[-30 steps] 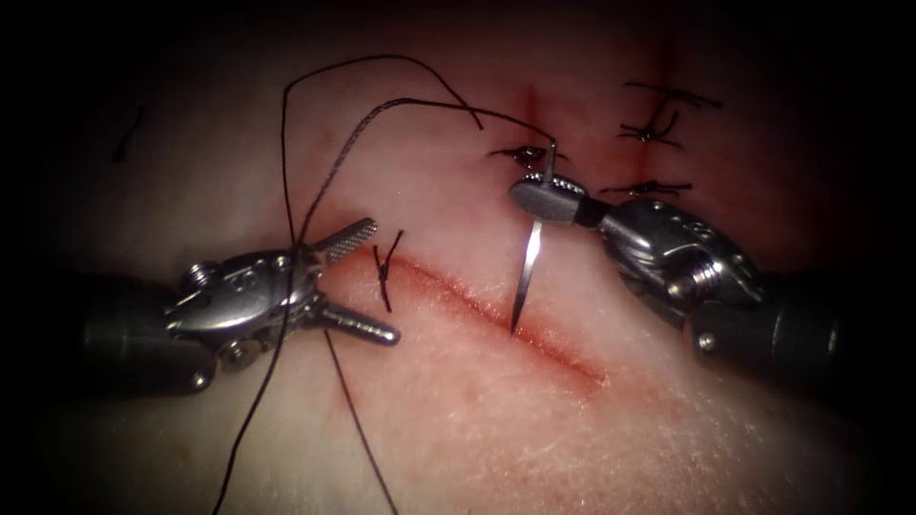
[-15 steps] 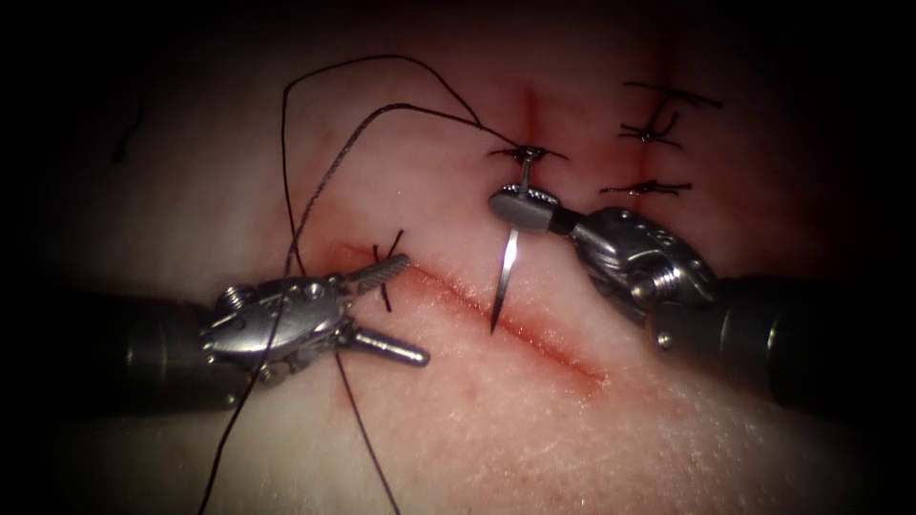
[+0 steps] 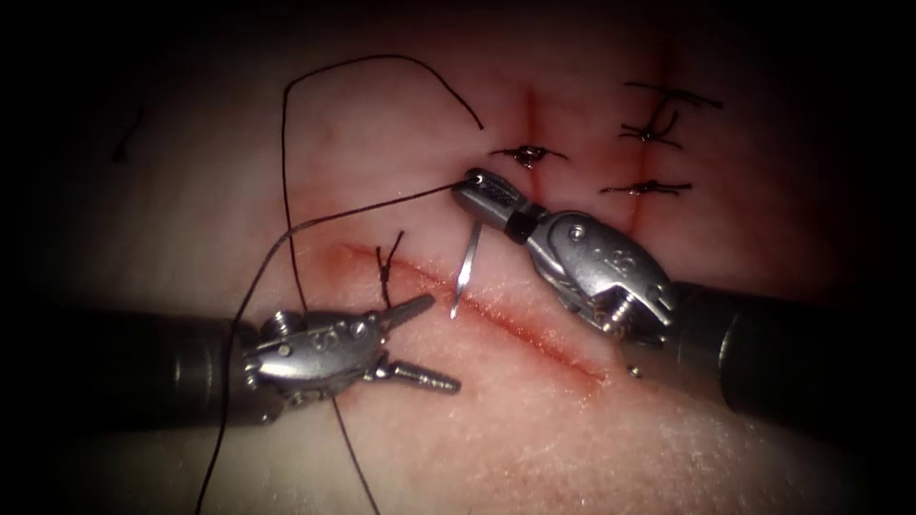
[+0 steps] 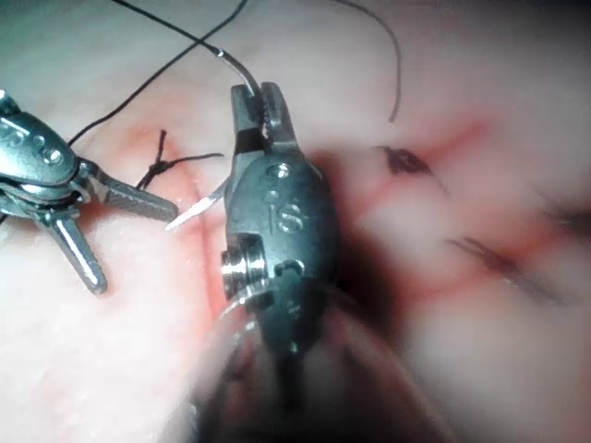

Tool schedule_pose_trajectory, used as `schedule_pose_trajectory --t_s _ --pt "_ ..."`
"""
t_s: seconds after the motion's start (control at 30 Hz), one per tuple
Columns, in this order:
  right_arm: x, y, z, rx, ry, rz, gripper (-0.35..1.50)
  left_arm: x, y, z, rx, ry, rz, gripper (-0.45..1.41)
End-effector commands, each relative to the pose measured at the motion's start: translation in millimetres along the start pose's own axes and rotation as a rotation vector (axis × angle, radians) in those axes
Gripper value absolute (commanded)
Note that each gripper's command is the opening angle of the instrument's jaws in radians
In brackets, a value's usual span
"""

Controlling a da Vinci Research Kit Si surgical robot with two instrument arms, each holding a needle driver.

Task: Wound Closure
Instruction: Throw the needle through the top of the incision using the right needle holder.

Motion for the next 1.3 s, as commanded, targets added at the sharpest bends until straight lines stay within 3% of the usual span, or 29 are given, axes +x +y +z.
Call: schedule_pose_trajectory --t_s 0.03,0.23,0.4,0.87,1.3 --pt "-0.1 0.0 1.0 0.003 0.004 -0.035 -0.35 -1.4 -0.1 1.2 0.006 -0.029 0.010 0.63" --pt "-0.1 0.4 1.4 -0.019 0.038 -0.130 -0.35 -5.9 -0.6 1.4 0.003 -0.147 0.036 0.64" --pt "-0.4 0.0 1.8 -0.032 0.063 -0.237 -0.35 -7.5 -0.5 0.1 0.005 -0.167 0.032 0.66" --pt "-2.5 -0.5 1.6 -0.046 0.083 -0.529 -0.35 -4.8 2.6 -0.7 0.007 -0.163 0.010 0.64" --pt "-6.0 -2.5 0.7 -0.037 0.103 -0.623 -0.35 -4.6 3.1 -0.9 0.011 -0.156 0.006 0.64"
